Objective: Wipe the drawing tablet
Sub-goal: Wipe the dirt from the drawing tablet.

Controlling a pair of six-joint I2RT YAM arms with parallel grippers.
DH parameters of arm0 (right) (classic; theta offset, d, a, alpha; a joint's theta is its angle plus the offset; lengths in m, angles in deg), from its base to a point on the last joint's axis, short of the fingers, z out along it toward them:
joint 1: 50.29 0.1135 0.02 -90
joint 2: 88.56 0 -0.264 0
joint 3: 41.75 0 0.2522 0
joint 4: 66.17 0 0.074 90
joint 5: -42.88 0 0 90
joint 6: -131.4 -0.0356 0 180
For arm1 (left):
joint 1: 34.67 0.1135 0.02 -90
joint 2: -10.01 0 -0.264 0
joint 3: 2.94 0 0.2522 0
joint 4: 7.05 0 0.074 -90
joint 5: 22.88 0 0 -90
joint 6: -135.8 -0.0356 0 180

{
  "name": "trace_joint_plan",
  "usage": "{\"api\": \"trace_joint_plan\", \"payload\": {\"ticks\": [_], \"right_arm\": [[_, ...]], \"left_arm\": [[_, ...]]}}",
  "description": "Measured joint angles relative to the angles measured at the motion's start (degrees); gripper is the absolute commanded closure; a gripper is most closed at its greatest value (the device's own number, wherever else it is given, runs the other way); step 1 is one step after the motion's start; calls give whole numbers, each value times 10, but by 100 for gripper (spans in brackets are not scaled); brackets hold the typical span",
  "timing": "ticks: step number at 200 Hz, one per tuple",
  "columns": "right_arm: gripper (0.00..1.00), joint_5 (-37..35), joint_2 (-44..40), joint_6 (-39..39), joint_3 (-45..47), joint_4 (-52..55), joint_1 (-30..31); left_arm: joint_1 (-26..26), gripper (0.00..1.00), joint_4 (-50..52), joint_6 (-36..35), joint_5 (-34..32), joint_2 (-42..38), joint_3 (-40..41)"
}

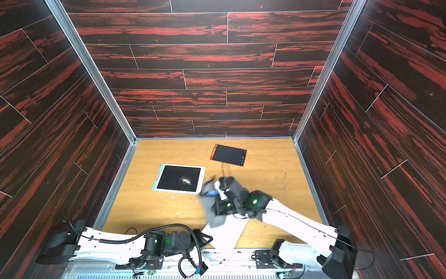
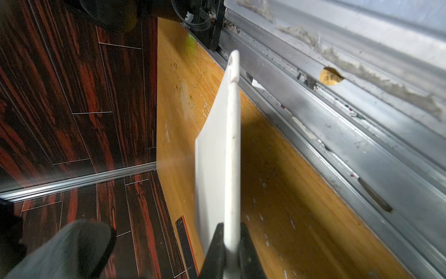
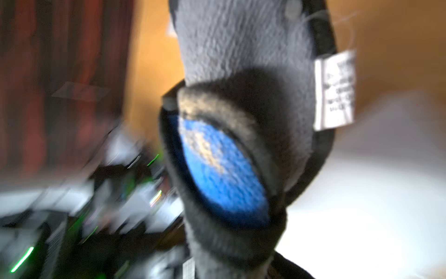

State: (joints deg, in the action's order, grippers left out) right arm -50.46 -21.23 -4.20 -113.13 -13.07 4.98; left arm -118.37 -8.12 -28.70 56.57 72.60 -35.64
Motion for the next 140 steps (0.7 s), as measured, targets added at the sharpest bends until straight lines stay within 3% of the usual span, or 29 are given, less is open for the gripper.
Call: {"api": "trace_joint_plan", "payload": {"ticks": [32,62,85,100,121,140], "right_arm": [[100,-177,104,-13,-8,123,-4],[100,-209,191,-4,26,131,-1],[100,-131,197,29,41,66,22],[100,-33,174,46,51,-10,38],[100,121,89,48,83,-140,41],[100,193,-11,52,87,-187,23]], "left_arm": [[0,100,-1,0,0,0,0],[0,100,0,0,0,0,0],[0,100,3,5,1,0,0],[0,100,18,12,3,0,0],[0,100,20,15,0,0,-1],[0,100,15,37,-4,-1,-8]]}}
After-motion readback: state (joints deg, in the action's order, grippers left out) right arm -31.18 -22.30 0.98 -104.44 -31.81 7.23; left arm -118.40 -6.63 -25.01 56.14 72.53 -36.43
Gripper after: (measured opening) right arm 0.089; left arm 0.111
